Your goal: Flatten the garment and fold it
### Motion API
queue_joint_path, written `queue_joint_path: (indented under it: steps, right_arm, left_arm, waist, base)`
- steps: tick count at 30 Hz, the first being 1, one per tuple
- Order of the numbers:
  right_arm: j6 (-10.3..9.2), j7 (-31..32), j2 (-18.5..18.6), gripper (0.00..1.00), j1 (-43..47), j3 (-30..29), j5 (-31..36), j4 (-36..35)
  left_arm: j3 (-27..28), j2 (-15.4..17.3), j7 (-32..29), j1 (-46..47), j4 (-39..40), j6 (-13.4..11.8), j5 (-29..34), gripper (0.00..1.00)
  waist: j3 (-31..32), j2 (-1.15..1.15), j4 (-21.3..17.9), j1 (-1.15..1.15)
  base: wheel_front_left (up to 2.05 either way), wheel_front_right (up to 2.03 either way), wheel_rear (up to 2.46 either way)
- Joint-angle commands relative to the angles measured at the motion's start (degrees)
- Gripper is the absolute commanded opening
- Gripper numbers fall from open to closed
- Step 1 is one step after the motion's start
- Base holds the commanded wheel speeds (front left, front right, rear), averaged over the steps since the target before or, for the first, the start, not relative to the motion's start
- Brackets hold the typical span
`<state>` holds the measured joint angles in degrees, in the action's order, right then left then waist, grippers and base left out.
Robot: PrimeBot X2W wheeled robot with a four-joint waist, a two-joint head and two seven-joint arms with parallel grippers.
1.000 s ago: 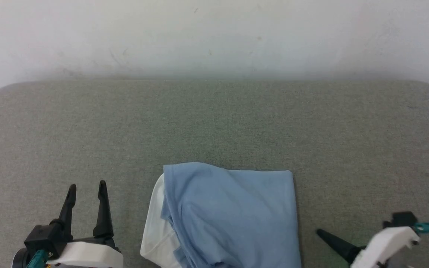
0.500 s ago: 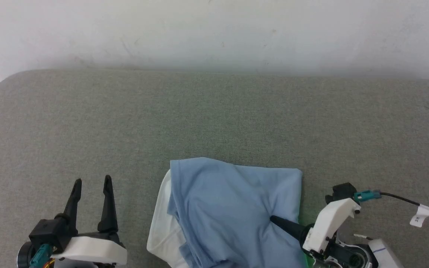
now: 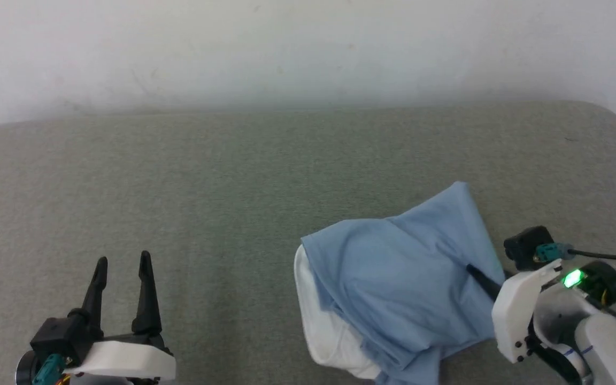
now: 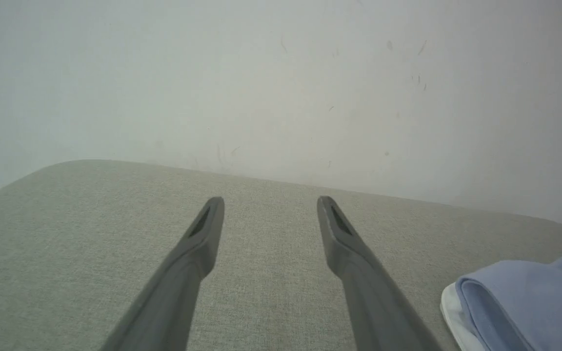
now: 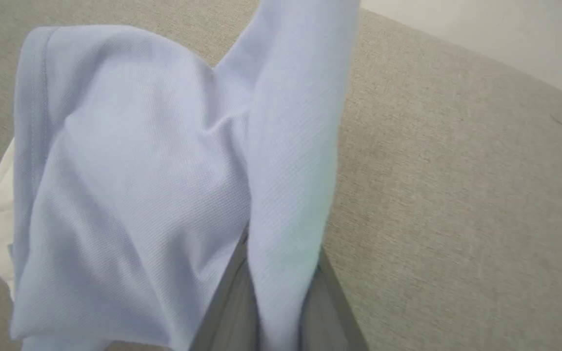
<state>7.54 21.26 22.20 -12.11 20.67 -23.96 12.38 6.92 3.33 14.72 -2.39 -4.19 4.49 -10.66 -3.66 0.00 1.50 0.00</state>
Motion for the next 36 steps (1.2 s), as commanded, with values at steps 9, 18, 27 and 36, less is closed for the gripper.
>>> queue_joint_path:
  steps: [9,18,27,36]
  right_arm:
    - [-0.05,7.0,6.8,0.0,1.1,-6.1,4.2,-7.3]
    - [-0.05,-0.7,9.5,0.0,-4.4,-16.5,5.4,7.0]
    - [-0.05,-12.3,8.2,1.0,-11.1,-21.7,7.1,22.4]
    - [-0.05,-20.1,7.4,1.0,-10.8,-29.8,12.0,34.6]
  left_arm:
    - [0.2,-0.3,0.3,1.1,2.6,0.3,-1.2,1.0]
    - [-2.3,0.8,0.3,7.6,4.6,1.3,0.8,1.0]
    - [-3.3,2.3,0.3,11.9,4.4,1.6,2.4,1.0]
    - [-3.0,1.7,0.3,11.0,2.6,1.6,2.3,1.0]
  waist:
    - [-5.7,0.0,-11.6,0.0]
    - [-14.9,0.0,-14.5,0.0]
    - [-20.6,0.0,-12.9,0.0]
    - [-16.9,0.0,-11.1,0.0]
  base:
    - [0.0,0.0,0.0]
    - [0.0,0.0,0.0]
    - [0.0,0.0,0.0]
    - [0.0,0.0,0.0]
